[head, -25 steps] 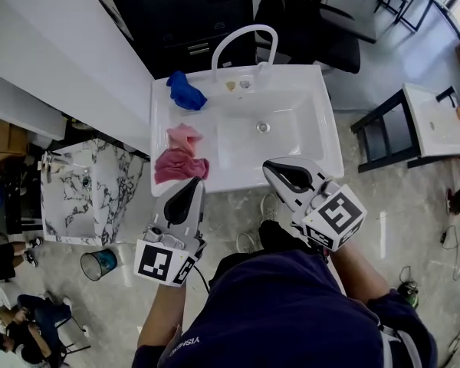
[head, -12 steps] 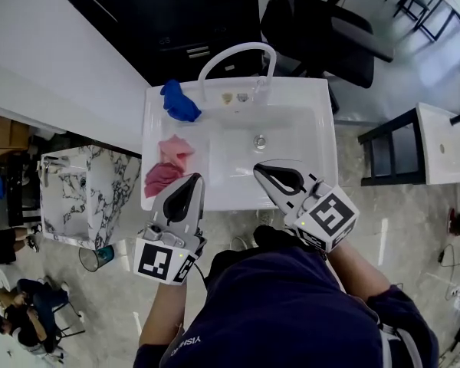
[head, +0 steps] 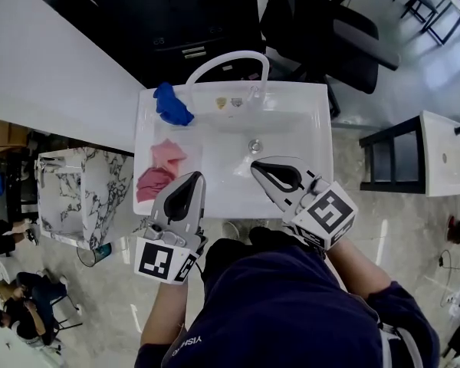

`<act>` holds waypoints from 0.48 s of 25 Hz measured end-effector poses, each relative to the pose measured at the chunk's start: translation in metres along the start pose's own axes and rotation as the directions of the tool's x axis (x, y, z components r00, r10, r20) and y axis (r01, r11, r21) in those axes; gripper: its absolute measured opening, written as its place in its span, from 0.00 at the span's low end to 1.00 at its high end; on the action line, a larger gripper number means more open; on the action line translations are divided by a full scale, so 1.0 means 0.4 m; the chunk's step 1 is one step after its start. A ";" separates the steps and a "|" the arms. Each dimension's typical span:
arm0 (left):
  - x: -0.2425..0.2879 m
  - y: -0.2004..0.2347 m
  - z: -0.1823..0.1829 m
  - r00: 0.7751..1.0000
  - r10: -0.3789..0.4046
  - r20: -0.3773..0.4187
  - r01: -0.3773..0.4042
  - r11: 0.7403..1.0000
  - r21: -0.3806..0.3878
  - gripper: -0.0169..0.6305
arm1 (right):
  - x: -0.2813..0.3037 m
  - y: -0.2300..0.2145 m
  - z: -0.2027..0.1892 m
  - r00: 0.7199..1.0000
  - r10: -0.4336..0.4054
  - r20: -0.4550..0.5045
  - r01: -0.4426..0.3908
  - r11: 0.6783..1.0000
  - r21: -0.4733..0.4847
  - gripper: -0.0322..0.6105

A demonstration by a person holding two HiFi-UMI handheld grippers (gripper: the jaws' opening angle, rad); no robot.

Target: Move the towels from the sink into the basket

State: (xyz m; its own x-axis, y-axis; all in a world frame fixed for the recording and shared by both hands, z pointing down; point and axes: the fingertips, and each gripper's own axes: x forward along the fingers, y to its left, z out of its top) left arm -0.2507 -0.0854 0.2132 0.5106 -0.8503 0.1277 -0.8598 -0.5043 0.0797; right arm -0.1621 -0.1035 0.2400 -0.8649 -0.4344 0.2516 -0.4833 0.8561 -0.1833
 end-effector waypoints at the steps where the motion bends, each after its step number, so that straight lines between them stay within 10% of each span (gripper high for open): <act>1: 0.003 0.001 0.000 1.000 0.004 0.000 -0.004 1.000 -0.004 0.03 | 0.001 -0.006 -0.001 1.000 -0.001 -0.001 0.001 1.000 0.001 0.06; 12: -0.001 0.053 -0.023 1.000 0.008 -0.007 -0.008 1.000 -0.020 0.03 | 0.052 -0.033 -0.008 1.000 -0.018 -0.024 0.018 1.000 -0.001 0.06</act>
State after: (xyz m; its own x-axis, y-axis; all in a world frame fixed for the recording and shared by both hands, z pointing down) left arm -0.2693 -0.0943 0.2237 0.5035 -0.8533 0.1357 -0.8638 -0.4941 0.0987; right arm -0.1731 -0.1228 0.2507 -0.8525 -0.4431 0.2773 -0.4988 0.8483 -0.1778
